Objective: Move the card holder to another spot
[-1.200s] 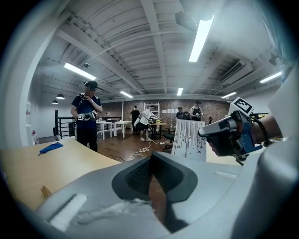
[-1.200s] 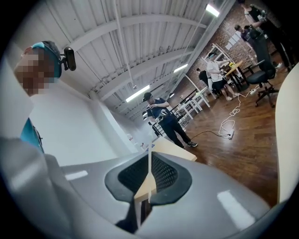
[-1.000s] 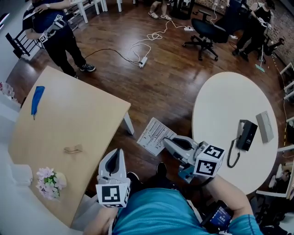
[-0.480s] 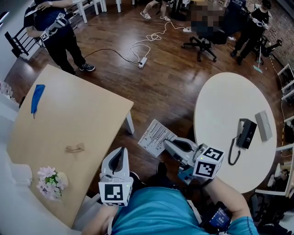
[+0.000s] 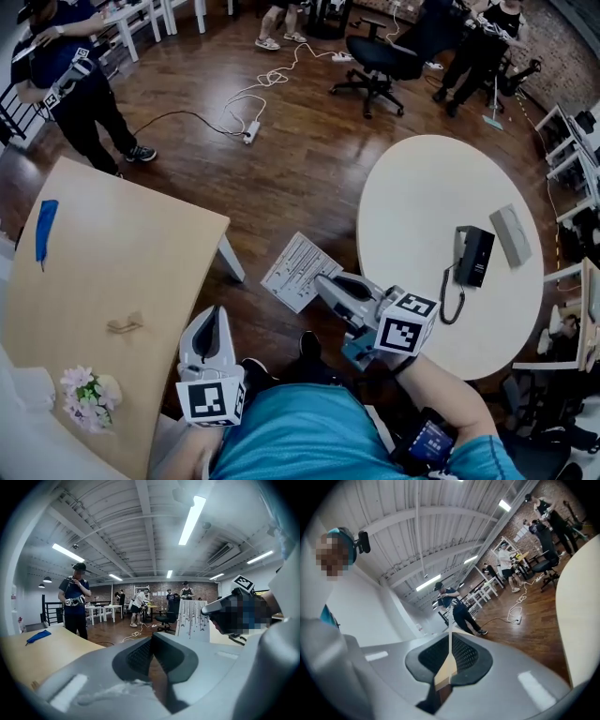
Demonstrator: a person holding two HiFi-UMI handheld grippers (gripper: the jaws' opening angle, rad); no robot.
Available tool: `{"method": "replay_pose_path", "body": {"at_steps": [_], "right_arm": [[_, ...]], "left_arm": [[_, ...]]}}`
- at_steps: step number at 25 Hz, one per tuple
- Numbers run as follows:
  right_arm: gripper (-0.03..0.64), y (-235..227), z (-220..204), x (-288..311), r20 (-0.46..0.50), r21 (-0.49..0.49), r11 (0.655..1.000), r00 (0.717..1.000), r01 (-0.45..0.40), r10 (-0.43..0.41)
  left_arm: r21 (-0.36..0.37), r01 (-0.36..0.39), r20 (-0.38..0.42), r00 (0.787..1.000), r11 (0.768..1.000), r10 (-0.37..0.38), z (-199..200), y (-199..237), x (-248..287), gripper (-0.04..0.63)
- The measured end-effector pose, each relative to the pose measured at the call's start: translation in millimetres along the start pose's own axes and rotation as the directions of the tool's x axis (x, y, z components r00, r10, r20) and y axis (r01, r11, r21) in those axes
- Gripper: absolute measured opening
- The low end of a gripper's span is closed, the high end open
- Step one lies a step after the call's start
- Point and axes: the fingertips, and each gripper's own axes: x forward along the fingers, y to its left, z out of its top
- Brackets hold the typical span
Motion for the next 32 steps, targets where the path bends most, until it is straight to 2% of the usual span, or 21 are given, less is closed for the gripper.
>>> {"method": "replay_pose_path", "body": {"at_steps": [3,6,7,9,10,12,16,18,23,28,30,32], "right_arm": [[0.008,-48.0,22.9,-40.0,0.108,0.091,0.988,0.985,0.127,-0.137],[0.008,-115.4,37.4,-99.0,0.210,0.215,0.938,0.926,0.270,-0.315],[0.008,-140.4,35.5,-121.3,0.230,0.281,0.907,0.895,0.315,-0.382],[0.008,-189.7,21.8,-165.9,0.231,0.429,0.813,0.822,0.394,-0.521],[0.008,-211.2,14.9,-185.4,0.220,0.471,0.772,0.791,0.426,-0.571],[0.008,-247.0,1.4,-216.8,0.193,0.520,0.712,0.747,0.472,-0.637],[0.008,-299.9,-29.1,-255.5,0.107,0.591,0.602,0.688,0.536,-0.718],[0.008,-317.9,-41.0,-266.4,0.068,0.609,0.559,0.665,0.563,-0.743],[0.022,-344.0,-52.3,-277.4,0.018,0.626,0.514,0.649,0.586,-0.761],[0.088,-364.8,-71.3,-290.6,-0.087,0.592,0.430,0.585,0.681,-0.806],[0.177,-367.7,-76.5,-295.6,-0.118,0.579,0.407,0.566,0.707,-0.816],[0.192,-367.5,-80.3,-305.8,-0.147,0.560,0.373,0.532,0.740,-0.834]], "left_arm": [[0.017,0.039,-0.001,0.999,0.999,-0.039,2.8,-18.8,12.5,0.015],[0.031,0.092,-0.004,0.996,0.995,-0.091,4.2,-42.5,26.4,0.015],[0.038,0.106,-0.005,0.994,0.994,-0.106,5.3,-49.9,30.5,0.015],[0.050,0.129,-0.011,0.992,0.990,-0.129,7.8,-63.6,36.9,0.015],[0.055,0.138,-0.014,0.990,0.989,-0.137,8.4,-69.6,39.3,0.015],[0.065,0.151,-0.026,0.988,0.986,-0.150,8.1,-80.3,43.1,0.015],[0.088,0.159,-0.041,0.987,0.983,-0.156,11.0,-96.2,50.7,0.015],[0.098,0.157,-0.047,0.987,0.983,-0.153,12.6,-101.7,53.9,0.015],[0.103,0.140,-0.066,0.989,0.985,-0.134,12.2,-109.6,58.8,0.015],[0.090,0.133,-0.070,0.990,0.987,-0.127,9.4,-113.8,62.9,0.015],[0.085,0.132,-0.069,0.990,0.988,-0.127,9.0,-115.2,63.8,0.015],[0.077,0.132,-0.071,0.989,0.988,-0.127,8.4,-116.3,64.1,0.015]]}}
